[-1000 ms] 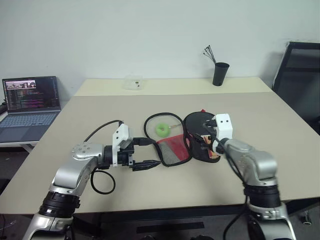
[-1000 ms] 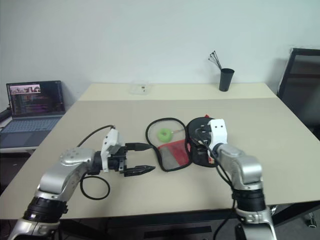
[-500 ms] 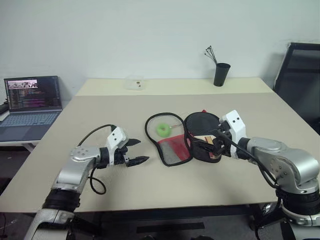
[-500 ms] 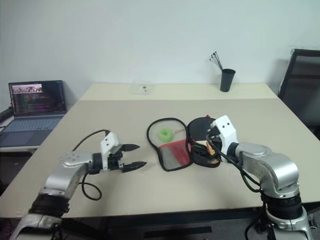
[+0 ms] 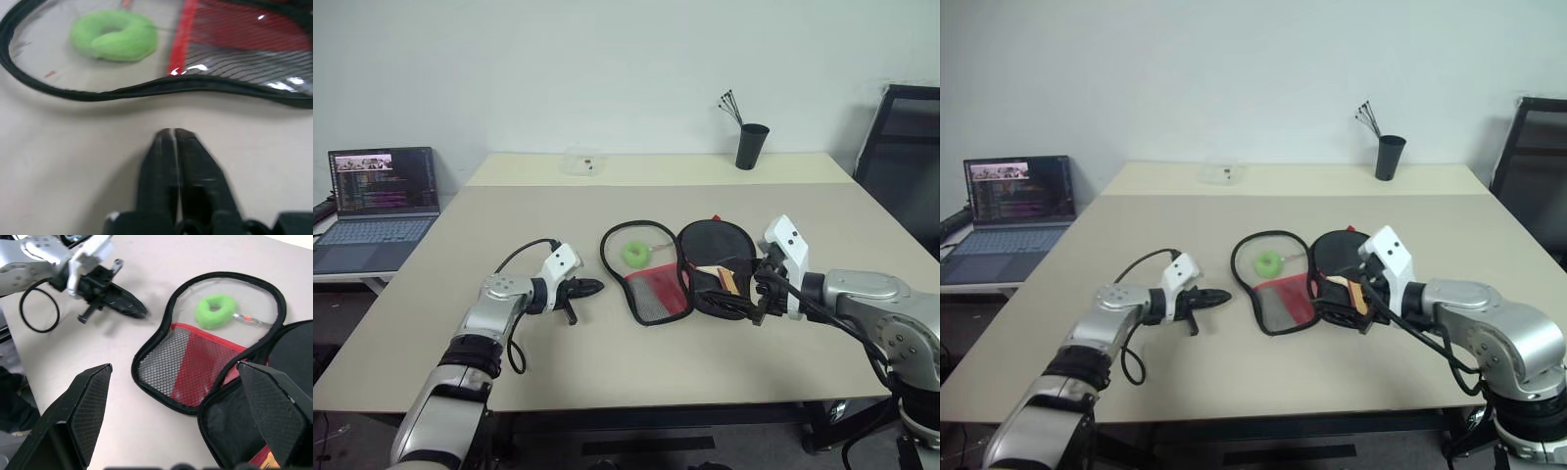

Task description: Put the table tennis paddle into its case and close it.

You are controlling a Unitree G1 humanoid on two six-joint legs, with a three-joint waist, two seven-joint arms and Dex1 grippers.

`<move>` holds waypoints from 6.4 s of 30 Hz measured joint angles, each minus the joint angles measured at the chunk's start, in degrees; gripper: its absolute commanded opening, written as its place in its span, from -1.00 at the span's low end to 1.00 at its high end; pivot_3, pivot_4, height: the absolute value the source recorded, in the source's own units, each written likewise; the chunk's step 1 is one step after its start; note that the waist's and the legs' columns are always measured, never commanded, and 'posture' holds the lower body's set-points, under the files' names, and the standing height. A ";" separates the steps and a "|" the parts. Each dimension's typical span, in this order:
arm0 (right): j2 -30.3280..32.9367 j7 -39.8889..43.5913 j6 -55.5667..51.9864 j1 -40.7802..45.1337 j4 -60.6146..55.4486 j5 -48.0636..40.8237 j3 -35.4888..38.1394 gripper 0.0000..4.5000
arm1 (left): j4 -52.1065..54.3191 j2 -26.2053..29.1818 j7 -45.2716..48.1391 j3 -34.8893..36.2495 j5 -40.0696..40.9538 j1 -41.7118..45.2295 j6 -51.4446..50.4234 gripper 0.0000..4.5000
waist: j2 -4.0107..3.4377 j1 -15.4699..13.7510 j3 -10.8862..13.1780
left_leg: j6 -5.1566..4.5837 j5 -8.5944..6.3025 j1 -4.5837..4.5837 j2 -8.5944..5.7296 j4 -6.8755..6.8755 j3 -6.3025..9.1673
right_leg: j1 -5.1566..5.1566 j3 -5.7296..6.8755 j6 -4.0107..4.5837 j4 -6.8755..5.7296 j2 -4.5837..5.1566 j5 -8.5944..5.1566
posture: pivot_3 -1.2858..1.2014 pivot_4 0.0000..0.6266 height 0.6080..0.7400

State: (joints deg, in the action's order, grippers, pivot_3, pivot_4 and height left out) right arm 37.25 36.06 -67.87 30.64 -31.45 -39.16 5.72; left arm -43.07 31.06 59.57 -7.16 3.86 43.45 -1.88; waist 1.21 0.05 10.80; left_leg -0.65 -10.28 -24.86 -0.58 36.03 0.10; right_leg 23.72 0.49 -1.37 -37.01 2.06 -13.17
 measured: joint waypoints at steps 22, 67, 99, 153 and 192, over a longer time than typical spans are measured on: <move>3.92 -1.81 2.19 -2.88 0.11 -0.38 2.68 1.00 | -17.00 -11.36 -3.79 0.07 -4.15 12.99 9.35 -0.99 | 0.11 -0.51 0.04 | 0.00 0.00 -0.06 -0.04 0.03 0.02 | -0.02 0.07 -0.04 0.00 0.00 0.02 | 0.03 -0.52 1.00; -9.17 -11.35 21.09 10.11 52.40 16.14 1.23 1.00 | 24.62 -4.38 10.39 11.02 14.26 0.45 -14.42 -0.99 | 0.14 0.17 0.07 | -0.02 0.00 0.02 0.04 0.05 -0.10 | -0.02 -0.10 0.24 -0.08 -0.42 0.23 | 0.03 -0.52 1.00; -16.42 -4.81 25.45 13.65 62.56 22.20 -2.00 -0.99 | 38.51 2.26 5.57 10.33 19.70 -8.32 -24.15 -1.00 | 0.13 2.01 0.03 | -0.01 -0.01 0.61 0.36 -0.01 -0.26 | -0.38 -0.44 0.23 -0.12 -0.58 0.20 | 0.03 -0.52 1.00; -33.13 -21.31 -19.95 -10.23 6.78 7.86 4.34 -0.76 | 55.84 17.65 13.69 11.50 31.17 -27.91 -31.14 -1.00 | 0.14 1.75 0.03 | 0.13 -0.09 0.07 0.44 -0.17 -0.47 | 0.36 -0.94 0.59 -0.09 -0.61 -0.05 | 0.03 -0.52 1.00; -20.08 -10.07 16.54 -2.96 16.93 20.60 -25.12 1.00 | 39.80 9.74 -7.30 12.60 20.11 -20.51 -22.50 0.71 | 0.26 1.55 -0.04 | 0.13 -0.09 0.06 0.44 -0.07 -0.47 | 0.34 -0.94 0.27 -0.10 -0.64 0.15 | 0.03 -0.52 1.00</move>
State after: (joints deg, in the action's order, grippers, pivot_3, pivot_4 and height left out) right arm 17.17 26.00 -51.33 27.68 -14.52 -18.56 -19.40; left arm -3.28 40.81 52.27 5.44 23.97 22.94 -24.37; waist 1.47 1.60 10.77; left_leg -0.52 -10.37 -24.80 -0.14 35.96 -0.37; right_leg 24.05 -0.45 -1.10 -37.10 1.42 -13.02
